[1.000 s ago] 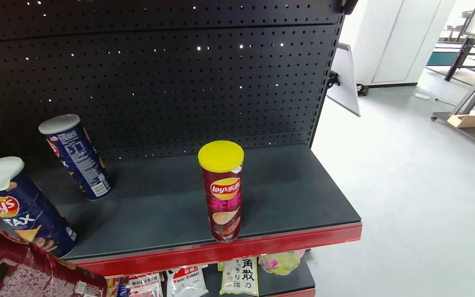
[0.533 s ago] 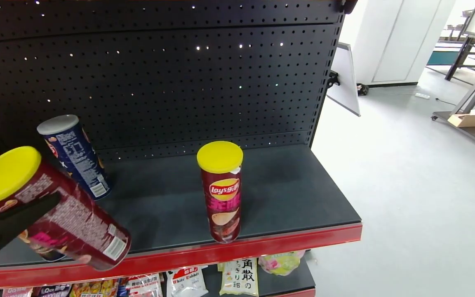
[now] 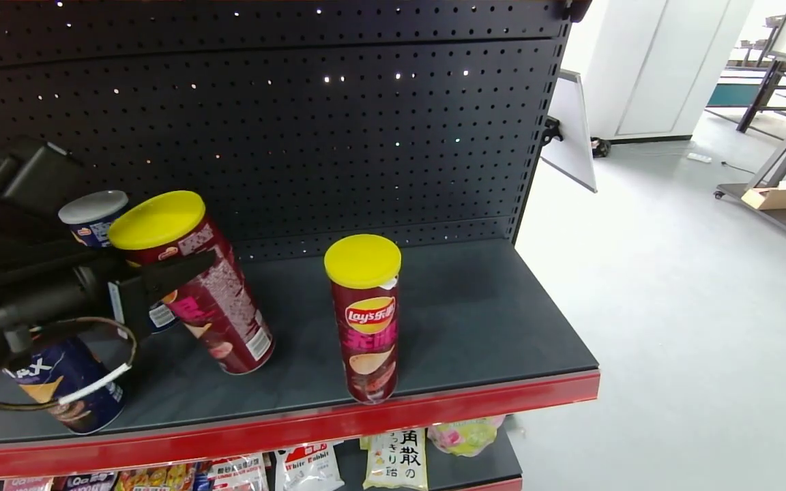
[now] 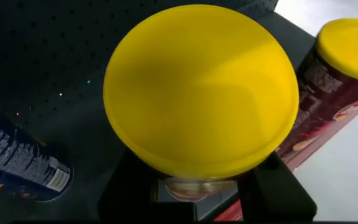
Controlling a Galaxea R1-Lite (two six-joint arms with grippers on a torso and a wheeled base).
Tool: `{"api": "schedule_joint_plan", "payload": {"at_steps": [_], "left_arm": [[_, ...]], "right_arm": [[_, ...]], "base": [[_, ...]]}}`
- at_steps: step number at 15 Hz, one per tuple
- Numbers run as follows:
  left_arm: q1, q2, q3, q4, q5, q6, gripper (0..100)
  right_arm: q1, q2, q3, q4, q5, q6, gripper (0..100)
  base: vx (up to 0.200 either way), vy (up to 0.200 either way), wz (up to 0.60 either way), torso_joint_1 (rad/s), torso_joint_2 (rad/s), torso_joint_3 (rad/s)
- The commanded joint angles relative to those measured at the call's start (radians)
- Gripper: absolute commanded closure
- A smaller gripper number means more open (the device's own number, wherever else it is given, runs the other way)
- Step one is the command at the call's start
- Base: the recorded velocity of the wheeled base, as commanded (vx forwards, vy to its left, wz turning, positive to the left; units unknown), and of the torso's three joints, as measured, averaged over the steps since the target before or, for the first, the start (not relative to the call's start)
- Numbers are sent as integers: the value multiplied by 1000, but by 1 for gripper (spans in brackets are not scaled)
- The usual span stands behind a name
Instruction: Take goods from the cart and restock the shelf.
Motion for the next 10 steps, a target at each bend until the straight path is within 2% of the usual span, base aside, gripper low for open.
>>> {"api": "schedule_joint_plan", "payload": {"at_steps": [1,3,6,8,10], "left_arm": [[-41,125,-68,-18,5,-5,100],[-63,223,-131,-95,10,-4,100],[-74,367,-172,-237,7,-8,100],[-87,426,-197,-260,0,-12,100],[-124,496,-274,-262,0,-38,100]], "right_arm": [[1,1,0,0,0,0,0],[1,1,0,0,0,0,0],[1,1,0,0,0,0,0],[1,1,0,0,0,0,0],[1,1,0,0,0,0,0]], "base": [[0,0,0,0,0,0],[0,0,0,0,0,0],[0,0,0,0,0,0],[0,0,0,0,0,0],[0,0,0,0,0,0]]}}
